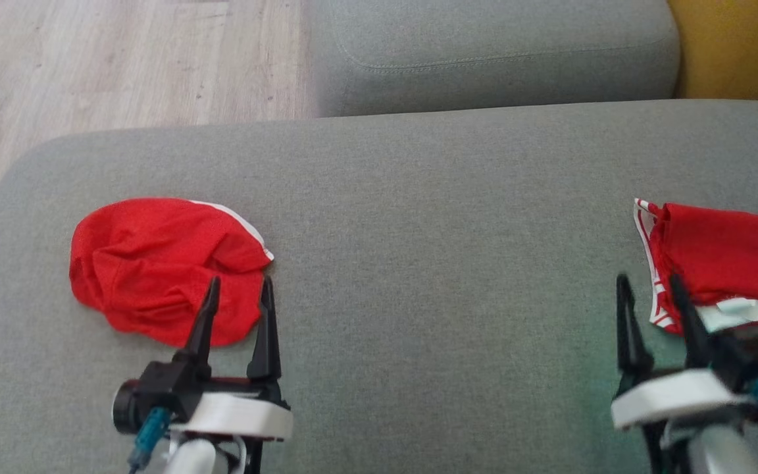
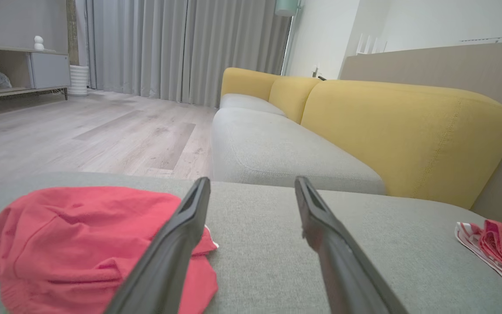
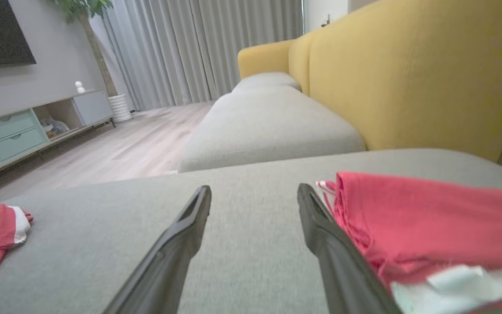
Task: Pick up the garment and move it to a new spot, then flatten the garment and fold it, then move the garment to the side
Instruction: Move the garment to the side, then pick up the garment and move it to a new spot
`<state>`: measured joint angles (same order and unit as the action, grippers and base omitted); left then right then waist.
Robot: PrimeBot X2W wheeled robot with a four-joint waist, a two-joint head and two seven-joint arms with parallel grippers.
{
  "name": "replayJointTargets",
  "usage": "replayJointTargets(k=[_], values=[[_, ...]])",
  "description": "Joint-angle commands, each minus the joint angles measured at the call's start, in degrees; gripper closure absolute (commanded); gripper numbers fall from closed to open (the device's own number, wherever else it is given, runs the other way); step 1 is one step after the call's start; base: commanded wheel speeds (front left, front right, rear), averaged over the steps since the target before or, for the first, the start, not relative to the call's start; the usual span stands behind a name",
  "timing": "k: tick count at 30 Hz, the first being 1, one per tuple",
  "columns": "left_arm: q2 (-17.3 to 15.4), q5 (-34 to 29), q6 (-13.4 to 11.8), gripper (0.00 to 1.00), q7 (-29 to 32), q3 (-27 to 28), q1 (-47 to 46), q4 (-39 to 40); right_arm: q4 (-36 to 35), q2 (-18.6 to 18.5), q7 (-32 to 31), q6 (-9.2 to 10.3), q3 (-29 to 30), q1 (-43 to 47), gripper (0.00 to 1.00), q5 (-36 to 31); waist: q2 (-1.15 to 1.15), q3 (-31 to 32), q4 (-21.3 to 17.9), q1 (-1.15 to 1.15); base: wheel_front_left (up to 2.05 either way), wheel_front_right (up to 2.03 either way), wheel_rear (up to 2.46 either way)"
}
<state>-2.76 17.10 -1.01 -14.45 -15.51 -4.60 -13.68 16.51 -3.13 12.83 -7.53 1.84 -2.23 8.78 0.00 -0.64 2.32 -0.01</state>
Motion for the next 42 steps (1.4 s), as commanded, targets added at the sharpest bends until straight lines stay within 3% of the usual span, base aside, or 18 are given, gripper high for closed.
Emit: replayJointTargets(k=[1, 22, 42], values=[[-0.1, 0.3, 0.0, 0.0, -0.5, 1.4, -1.3, 1.5, -1.6, 0.1, 0.9, 0.04, -1.6, -1.7, 0.0, 0.2, 0.0, 0.0, -0.1, 0.01, 0.0, 0.0, 0.0], [-0.1, 0.7, -0.2, 0.0, -0.5, 1.5, -0.3, 1.0, -2.8, 0.2, 2.2, 0.04, -3.9, 0.7, 0.0, 3.4, 0.0, 0.7, -0.4, 0.01, 0.0, 0.0, 0.0], [-0.1, -0.3, -0.3, 0.0, -0.5, 2.9, 0.5, 0.6, -3.1, 0.2, 2.2, 0.04, -11.1, 2.0, 0.0, 3.7, 0.0, 1.7, 10.7, 0.01, 0.0, 0.0, 0.0]])
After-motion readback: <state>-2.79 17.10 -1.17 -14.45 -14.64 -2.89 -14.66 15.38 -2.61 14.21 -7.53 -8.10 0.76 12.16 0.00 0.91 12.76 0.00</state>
